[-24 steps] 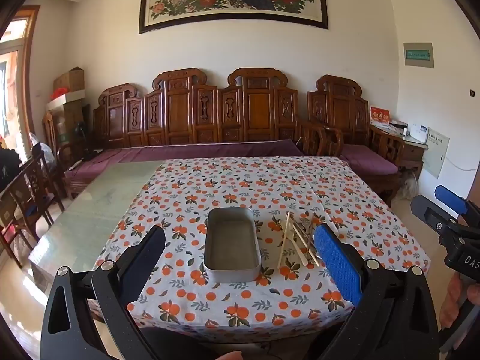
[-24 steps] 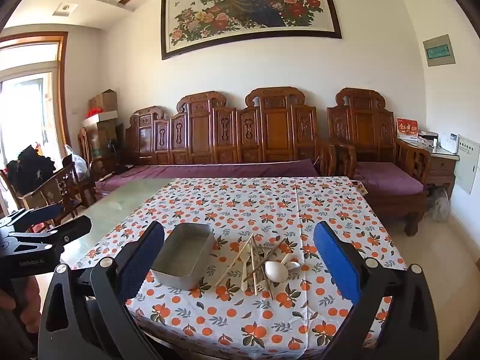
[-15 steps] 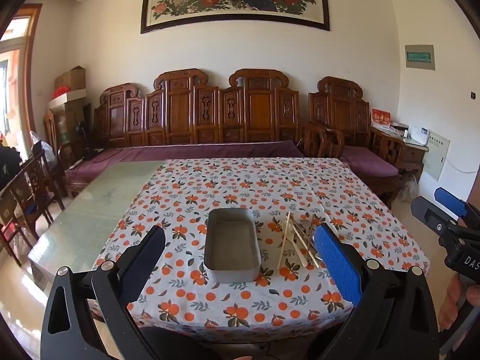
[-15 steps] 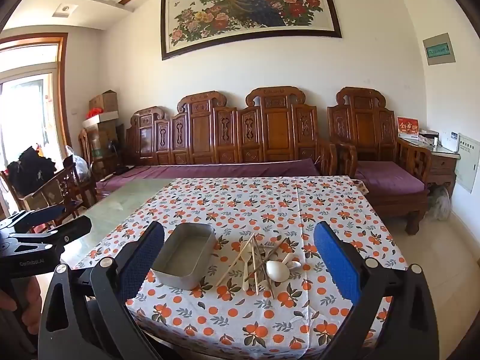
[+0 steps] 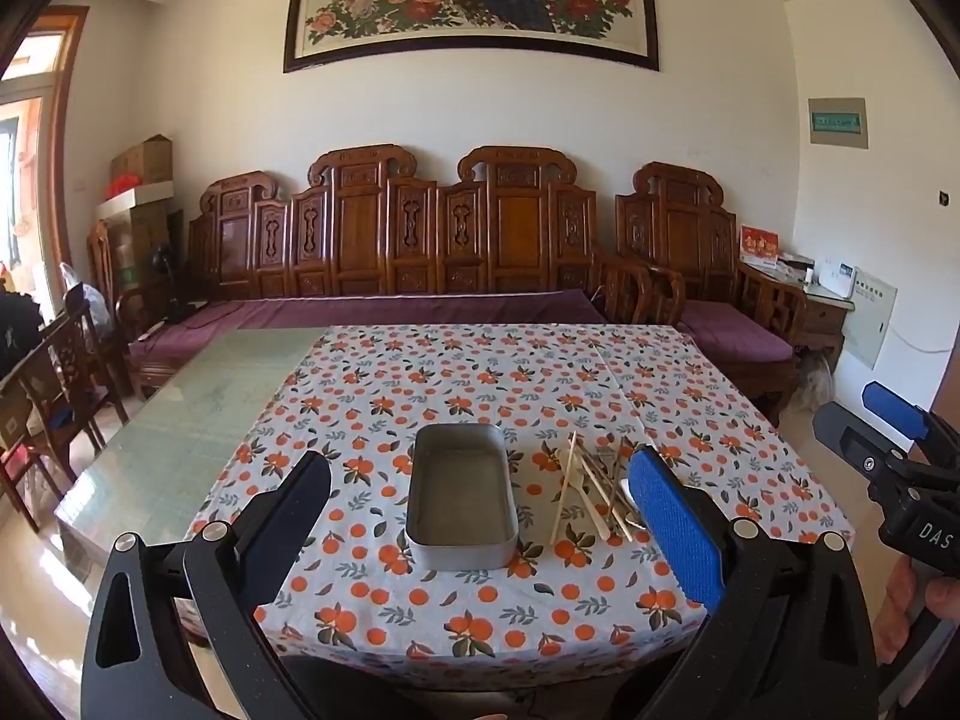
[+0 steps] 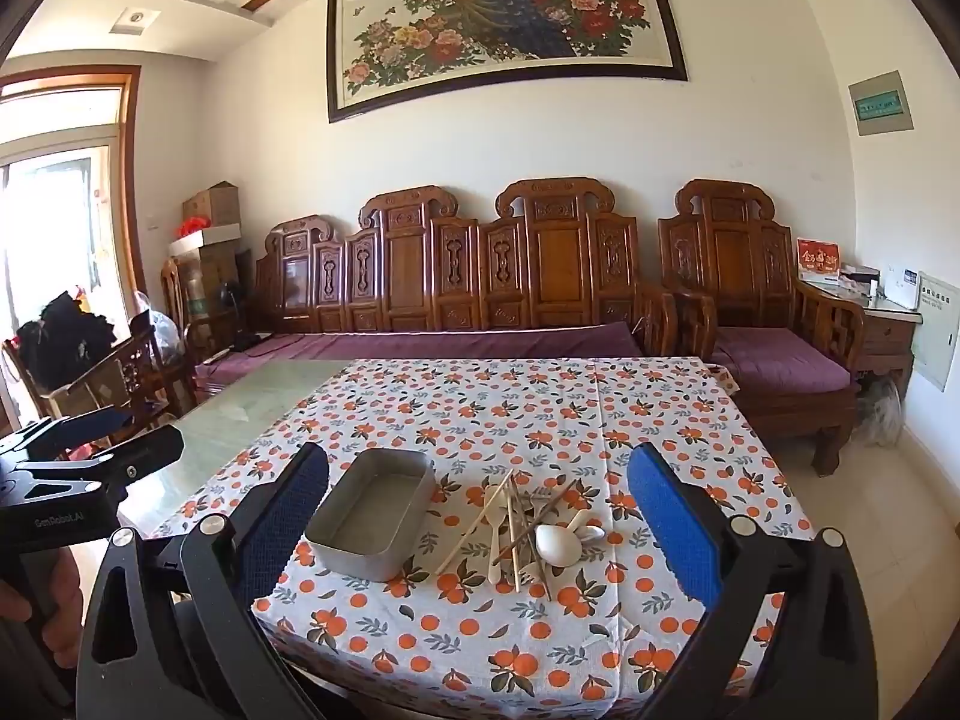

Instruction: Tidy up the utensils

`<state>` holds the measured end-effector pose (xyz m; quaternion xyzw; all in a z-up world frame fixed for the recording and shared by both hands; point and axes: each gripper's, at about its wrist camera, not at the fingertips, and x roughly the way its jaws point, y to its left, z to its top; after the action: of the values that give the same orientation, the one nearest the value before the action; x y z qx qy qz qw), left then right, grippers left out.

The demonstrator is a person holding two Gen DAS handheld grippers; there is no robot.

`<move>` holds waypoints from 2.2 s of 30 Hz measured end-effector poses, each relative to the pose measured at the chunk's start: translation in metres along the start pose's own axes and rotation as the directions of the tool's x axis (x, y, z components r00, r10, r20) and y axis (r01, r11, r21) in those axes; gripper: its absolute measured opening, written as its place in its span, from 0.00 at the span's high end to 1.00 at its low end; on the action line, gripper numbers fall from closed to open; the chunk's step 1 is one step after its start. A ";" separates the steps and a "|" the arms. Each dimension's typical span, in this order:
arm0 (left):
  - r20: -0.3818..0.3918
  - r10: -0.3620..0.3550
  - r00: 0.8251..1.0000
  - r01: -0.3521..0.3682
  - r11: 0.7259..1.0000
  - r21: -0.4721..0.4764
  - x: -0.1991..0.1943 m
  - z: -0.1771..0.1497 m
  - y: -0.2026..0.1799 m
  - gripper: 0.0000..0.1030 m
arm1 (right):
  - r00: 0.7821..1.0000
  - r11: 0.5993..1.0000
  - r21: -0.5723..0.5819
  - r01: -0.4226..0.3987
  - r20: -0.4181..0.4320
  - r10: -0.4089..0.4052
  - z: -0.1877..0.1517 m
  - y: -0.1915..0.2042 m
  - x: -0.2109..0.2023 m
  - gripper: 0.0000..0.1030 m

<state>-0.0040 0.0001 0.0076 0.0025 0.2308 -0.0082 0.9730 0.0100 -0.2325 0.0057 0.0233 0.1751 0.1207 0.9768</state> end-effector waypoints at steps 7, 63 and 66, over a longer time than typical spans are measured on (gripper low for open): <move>0.003 0.001 1.000 -0.001 1.000 -0.002 -0.002 0.001 -0.001 0.06 | 1.000 1.000 -0.002 0.000 0.001 0.000 0.000 0.002 0.000 0.03; 0.024 -0.014 1.000 0.013 1.000 0.008 -0.016 0.011 -0.004 0.06 | 1.000 1.000 -0.003 -0.006 0.004 0.006 0.003 0.003 -0.004 0.03; 0.019 -0.016 1.000 0.016 1.000 0.012 -0.014 0.010 -0.005 0.06 | 1.000 1.000 -0.006 -0.006 -0.003 0.006 0.004 0.004 -0.002 0.03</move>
<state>-0.0125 -0.0044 0.0230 0.0062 0.2214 -0.0173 0.9750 0.0090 -0.2291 0.0101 0.0210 0.1762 0.1242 0.9763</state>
